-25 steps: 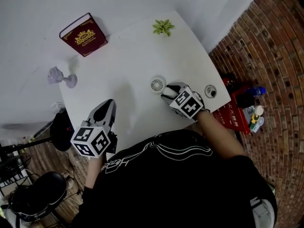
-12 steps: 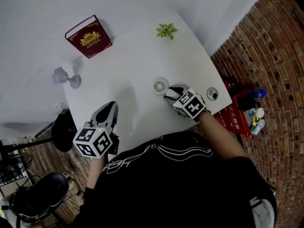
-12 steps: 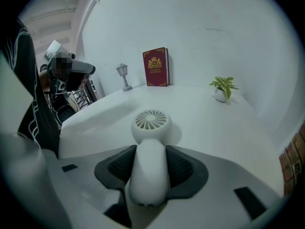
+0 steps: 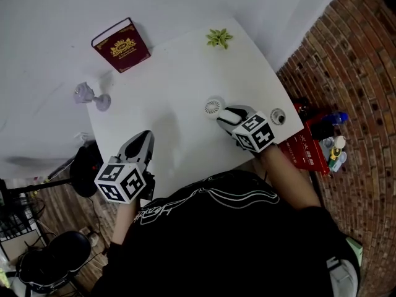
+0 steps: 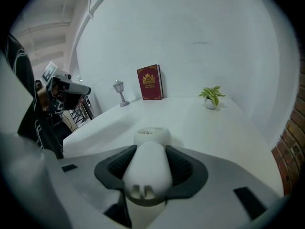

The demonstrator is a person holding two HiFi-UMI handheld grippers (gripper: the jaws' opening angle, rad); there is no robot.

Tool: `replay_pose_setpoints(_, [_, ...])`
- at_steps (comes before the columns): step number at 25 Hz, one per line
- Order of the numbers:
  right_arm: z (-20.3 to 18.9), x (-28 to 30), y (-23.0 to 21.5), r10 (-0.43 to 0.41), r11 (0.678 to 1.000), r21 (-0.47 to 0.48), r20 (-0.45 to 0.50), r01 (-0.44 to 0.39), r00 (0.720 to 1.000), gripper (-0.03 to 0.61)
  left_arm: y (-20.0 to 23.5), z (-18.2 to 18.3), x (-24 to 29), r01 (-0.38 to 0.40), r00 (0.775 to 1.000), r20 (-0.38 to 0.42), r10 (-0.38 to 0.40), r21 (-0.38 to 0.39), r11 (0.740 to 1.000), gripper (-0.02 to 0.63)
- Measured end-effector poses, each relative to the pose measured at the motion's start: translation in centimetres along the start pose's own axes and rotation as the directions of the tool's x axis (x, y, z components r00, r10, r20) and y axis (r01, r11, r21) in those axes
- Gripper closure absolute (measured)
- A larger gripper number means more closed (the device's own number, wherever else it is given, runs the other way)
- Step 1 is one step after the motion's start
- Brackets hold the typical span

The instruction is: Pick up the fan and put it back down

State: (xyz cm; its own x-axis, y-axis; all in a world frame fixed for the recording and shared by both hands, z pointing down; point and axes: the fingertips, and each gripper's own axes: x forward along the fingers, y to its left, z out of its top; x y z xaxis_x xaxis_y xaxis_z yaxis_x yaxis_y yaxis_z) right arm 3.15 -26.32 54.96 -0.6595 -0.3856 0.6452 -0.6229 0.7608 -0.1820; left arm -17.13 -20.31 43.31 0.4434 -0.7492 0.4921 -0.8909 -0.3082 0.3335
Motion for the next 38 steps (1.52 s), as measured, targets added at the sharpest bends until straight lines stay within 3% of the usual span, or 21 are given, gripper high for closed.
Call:
replay_pose_setpoints(8, [2.5, -5.0, 2.0, -0.037, 0.996, 0.086, 0.163, 0.023, 0.986, 0.385, -1.5, -1.4, -2.0, 0.037, 0.999, -0.012, -0.037, 0.015, 0.999, 0.580])
replay_pose_setpoints(22, [6.1, -14.8, 9.9, -0.095, 0.993, 0.102, 0.396, 0.059, 0.913, 0.386, -3.5, -2.4, -6.7, 0.117, 0.992, 0.045, -0.119, 0.046, 0.992, 0.580])
replay_pose_setpoints(29, [5.8, -17.5, 13.4, -0.110, 0.993, 0.095, 0.444, 0.075, 0.889, 0.387, -4.6, -3.0, -8.3, 0.167, 0.984, 0.061, -0.169, 0.047, 0.985, 0.580])
replay_pose_setpoints(38, [3.9, -18.9, 15.8, -0.135, 0.988, 0.124, 0.453, 0.088, 0.881, 0.385, -6.0, -4.8, -9.4, 0.218, 0.975, 0.045, -0.220, 0.048, 0.975, 0.580])
